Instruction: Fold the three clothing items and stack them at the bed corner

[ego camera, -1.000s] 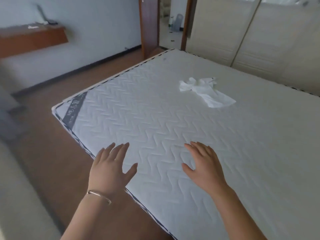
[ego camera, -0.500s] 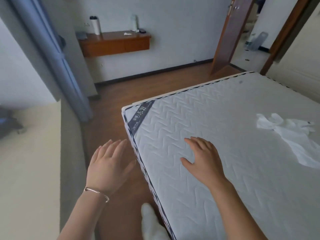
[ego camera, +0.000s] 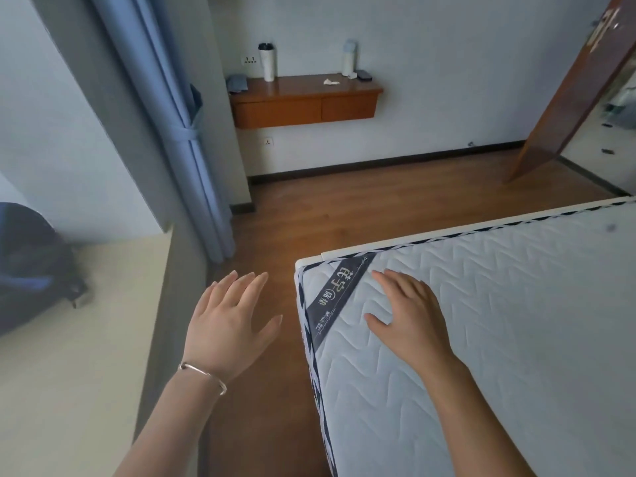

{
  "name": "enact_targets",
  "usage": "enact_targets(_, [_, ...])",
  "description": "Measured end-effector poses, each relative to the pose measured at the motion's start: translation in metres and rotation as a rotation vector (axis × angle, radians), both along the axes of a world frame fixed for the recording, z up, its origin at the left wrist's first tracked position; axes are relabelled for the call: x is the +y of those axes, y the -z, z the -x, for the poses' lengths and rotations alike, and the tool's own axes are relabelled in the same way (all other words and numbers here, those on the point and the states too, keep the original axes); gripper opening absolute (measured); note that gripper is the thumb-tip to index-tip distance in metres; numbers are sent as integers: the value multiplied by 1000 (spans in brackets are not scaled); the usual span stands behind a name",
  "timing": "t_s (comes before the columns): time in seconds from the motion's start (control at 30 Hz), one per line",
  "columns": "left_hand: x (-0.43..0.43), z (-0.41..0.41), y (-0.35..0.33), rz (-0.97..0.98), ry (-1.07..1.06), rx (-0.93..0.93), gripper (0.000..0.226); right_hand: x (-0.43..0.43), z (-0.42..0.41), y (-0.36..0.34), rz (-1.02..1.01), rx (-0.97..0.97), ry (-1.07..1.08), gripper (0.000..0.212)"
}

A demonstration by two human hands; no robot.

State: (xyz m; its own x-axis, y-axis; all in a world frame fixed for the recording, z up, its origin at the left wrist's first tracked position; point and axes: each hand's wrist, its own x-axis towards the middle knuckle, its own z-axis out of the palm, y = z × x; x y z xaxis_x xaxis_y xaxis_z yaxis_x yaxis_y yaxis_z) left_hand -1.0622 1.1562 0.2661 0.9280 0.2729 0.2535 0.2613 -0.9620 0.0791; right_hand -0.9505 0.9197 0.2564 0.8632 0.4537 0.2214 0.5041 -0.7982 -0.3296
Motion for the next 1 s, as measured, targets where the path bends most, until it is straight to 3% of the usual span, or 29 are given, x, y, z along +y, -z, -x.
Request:
enact_targets(0.3, [143, -158, 14, 29, -1, 3, 68, 138, -153, 18, 43, 9, -11, 60])
enact_targets(0.57, [292, -339, -5, -42, 158, 39, 65, 277, -308, 6, 48, 19, 127, 63])
enact_targets(1.0, [342, -632, 7, -13, 412, 90, 63, 324, -533, 24, 30, 57, 375, 62])
